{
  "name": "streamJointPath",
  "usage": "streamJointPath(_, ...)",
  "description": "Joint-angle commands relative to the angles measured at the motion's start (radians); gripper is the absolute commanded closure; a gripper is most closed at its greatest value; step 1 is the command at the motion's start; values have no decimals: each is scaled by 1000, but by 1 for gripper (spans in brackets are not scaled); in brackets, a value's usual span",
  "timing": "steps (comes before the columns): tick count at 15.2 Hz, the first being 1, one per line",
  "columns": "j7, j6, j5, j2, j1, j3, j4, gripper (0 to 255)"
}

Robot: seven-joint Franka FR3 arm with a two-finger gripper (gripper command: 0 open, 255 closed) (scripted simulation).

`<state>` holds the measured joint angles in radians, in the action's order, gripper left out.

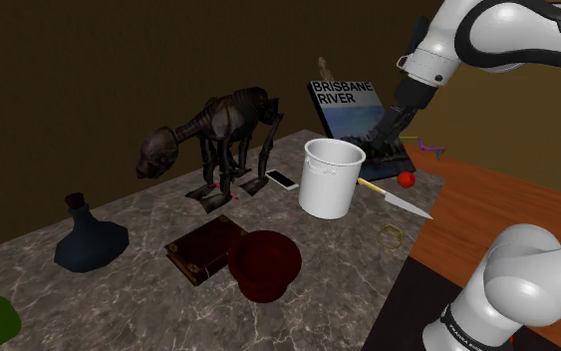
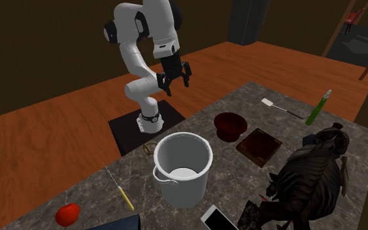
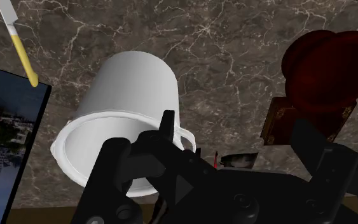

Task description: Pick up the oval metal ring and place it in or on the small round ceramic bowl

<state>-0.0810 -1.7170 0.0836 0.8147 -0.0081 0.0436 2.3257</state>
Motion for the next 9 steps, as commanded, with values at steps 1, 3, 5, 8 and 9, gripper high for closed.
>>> streamJointPath(1,0,0,0,0,0,0,0,0)
streamJointPath(3,-22,-37,-19,25,-9,12,71,0)
streamJointPath(5,-45,-75,-39,48,-19,26,140,0)
streamJointPath(8,-79,-134,-72,76,-38,49,238,0)
streamJointPath(9,-91,-154,-83,84,-45,57,269,0)
